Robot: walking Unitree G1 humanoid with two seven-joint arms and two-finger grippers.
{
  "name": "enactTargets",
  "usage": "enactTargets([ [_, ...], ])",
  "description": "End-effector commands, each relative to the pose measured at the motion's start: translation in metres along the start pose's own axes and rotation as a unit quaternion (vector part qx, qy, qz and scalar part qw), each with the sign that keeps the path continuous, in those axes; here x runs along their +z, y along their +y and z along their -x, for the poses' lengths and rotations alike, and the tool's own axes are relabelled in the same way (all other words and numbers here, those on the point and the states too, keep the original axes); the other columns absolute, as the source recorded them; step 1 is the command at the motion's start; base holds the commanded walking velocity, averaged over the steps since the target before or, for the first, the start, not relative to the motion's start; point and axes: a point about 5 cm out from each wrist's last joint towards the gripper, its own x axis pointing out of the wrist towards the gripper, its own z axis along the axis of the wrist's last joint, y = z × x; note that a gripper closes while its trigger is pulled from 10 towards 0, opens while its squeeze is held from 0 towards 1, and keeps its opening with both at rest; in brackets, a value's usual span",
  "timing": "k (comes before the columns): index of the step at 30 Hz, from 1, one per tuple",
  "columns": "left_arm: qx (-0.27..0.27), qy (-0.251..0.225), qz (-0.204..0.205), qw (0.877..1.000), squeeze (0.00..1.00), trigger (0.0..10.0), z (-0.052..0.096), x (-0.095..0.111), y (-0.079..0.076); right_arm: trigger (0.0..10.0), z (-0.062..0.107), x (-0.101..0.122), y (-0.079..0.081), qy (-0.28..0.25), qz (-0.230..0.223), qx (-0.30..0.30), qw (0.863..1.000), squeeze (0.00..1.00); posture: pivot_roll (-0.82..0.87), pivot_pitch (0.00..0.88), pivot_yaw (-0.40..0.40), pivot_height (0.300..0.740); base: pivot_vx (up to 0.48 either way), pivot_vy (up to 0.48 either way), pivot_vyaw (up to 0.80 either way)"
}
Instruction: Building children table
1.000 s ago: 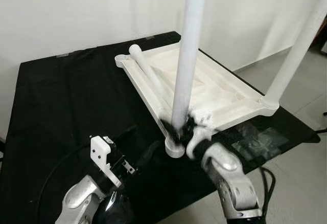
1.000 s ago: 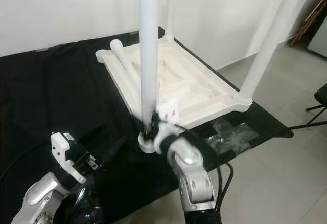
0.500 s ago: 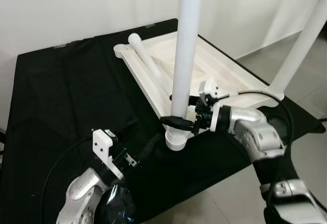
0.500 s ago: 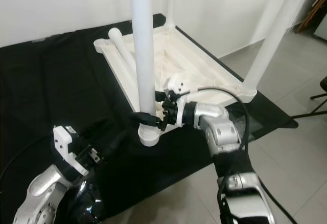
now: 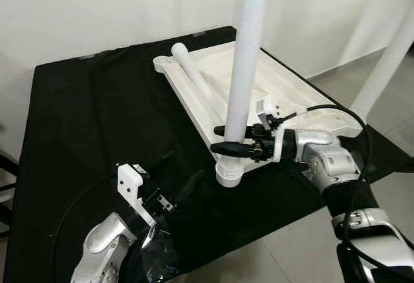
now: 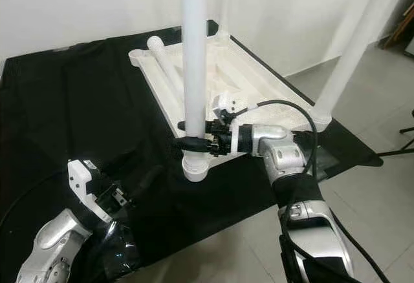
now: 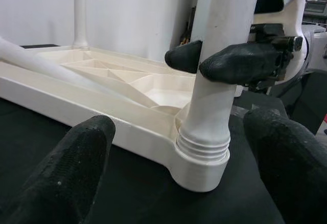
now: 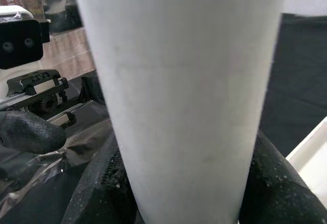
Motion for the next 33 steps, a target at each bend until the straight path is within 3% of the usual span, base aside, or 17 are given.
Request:
enactTargets([
  [1,0.001,0.008,0.004,1.0,0.0,10.0,0.002,-0.005,-0.002,0.0,0.0,-0.005,0.003,-0.006,-0.009,0.005,1.0,0.0,-0.04,0.143,0.001,0.74,0.0,0.0,0.0],
  [6,0.002,0.008,0.004,1.0,0.0,10.0,0.003,-0.004,-0.002,0.0,0.01,-0.012,0.014,-0.01,0.004,-0.059,0.998,0.0,-0.05,0.15,-0.001,0.74,0.0,0.0,0.0],
  [7,0.002,0.008,0.003,1.0,0.0,10.0,0.004,-0.003,-0.002,0.0,0.006,-0.019,0.019,-0.022,-0.013,-0.125,0.992,0.0,-0.05,0.155,-0.015,0.74,0.0,0.0,0.0],
  [8,0.002,0.008,0.002,1.0,0.0,10.0,0.005,-0.003,-0.002,0.0,-0.005,-0.037,0.027,-0.04,-0.044,-0.249,0.967,0.0,-0.06,0.161,-0.016,0.74,0.0,0.0,0.0],
  [9,0.002,0.008,0.002,1.0,0.0,10.0,0.005,-0.003,-0.002,0.0,-0.005,-0.037,0.027,-0.04,-0.044,-0.249,0.967,0.0,-0.06,0.161,-0.016,0.74,0.0,0.0,0.0],
  [10,0.003,0.008,0.002,1.0,0.0,10.0,0.006,-0.002,-0.001,0.0,-0.009,-0.048,0.033,-0.048,-0.07,-0.339,0.937,0.0,-0.06,0.163,-0.012,0.74,0.0,0.0,0.0],
  [12,0.003,0.008,0.002,1.0,0.0,10.0,0.006,-0.002,-0.001,0.0,-0.009,-0.048,0.033,-0.048,-0.07,-0.339,0.937,0.0,-0.06,0.163,-0.012,0.74,0.0,0.0,0.0],
  [13,0.003,0.008,0.002,1.0,0.0,10.0,0.006,-0.001,-0.001,0.0,-0.017,-0.072,0.053,-0.035,-0.107,-0.394,0.912,0.0,-0.06,0.171,-0.005,0.74,0.0,0.0,0.0],
  [19,-0.001,0.014,0.005,1.0,0.0,10.0,0.006,-0.003,0.001,0.0,-0.03,-0.081,0.065,0.01,-0.071,-0.38,0.922,0.0,-0.07,0.152,0.005,0.74,0.0,0.0,0.0],
  [25,0.008,0.013,0.001,1.0,0.0,10.0,0.007,-0.002,0.003,0.0,-0.032,-0.077,0.07,0.014,-0.073,-0.396,0.915,0.0,-0.06,0.149,0.006,0.74,0.0,0.0,0.0],
  [26,0.009,0.012,0.002,1.0,0.0,10.0,0.007,-0.002,0.004,9.0,-0.03,-0.075,0.068,0.012,-0.081,-0.407,0.91,0.0,-0.06,0.149,0.006,0.74,0.0,0.0,0.0],
  [28,0.009,0.012,0.002,1.0,0.0,10.0,0.007,-0.002,0.004,9.0,-0.03,-0.075,0.068,0.012,-0.081,-0.407,0.91,0.0,-0.06,0.149,0.006,0.74,0.0,0.0,0.0],
  [29,0.009,0.012,0.002,1.0,0.0,10.0,0.007,-0.002,0.004,10.0,-0.031,-0.07,0.068,-0.005,-0.092,-0.391,0.916,0.0,-0.06,0.144,0.014,0.74,0.0,0.0,0.0],
  [30,0.008,0.014,0.003,1.0,0.0,10.0,0.006,-0.003,0.004,10.0,-0.031,-0.063,0.065,-0.018,-0.088,-0.366,0.926,1.0,-0.05,0.14,0.019,0.74,0.0,0.0,0.0],
  [31,0.006,0.015,0.004,1.0,0.0,10.0,0.006,-0.003,0.004,10.0,-0.033,-0.056,0.064,-0.036,-0.091,-0.322,0.942,1.0,-0.04,0.138,0.021,0.74,0.0,0.0,0.0],
  [32,0.006,0.015,0.004,1.0,0.0,10.0,0.006,-0.003,0.004,10.0,-0.033,-0.056,0.064,-0.036,-0.091,-0.322,0.942,1.0,-0.04,0.138,0.021,0.74,0.0,0.0,0.0],
  [33,0.006,0.016,0.005,1.0,0.0,10.0,0.005,-0.003,0.004,10.0,-0.032,-0.048,0.061,-0.048,-0.084,-0.286,0.953,1.0,-0.04,0.134,0.024,0.74,0.0,0.0,0.0],
])
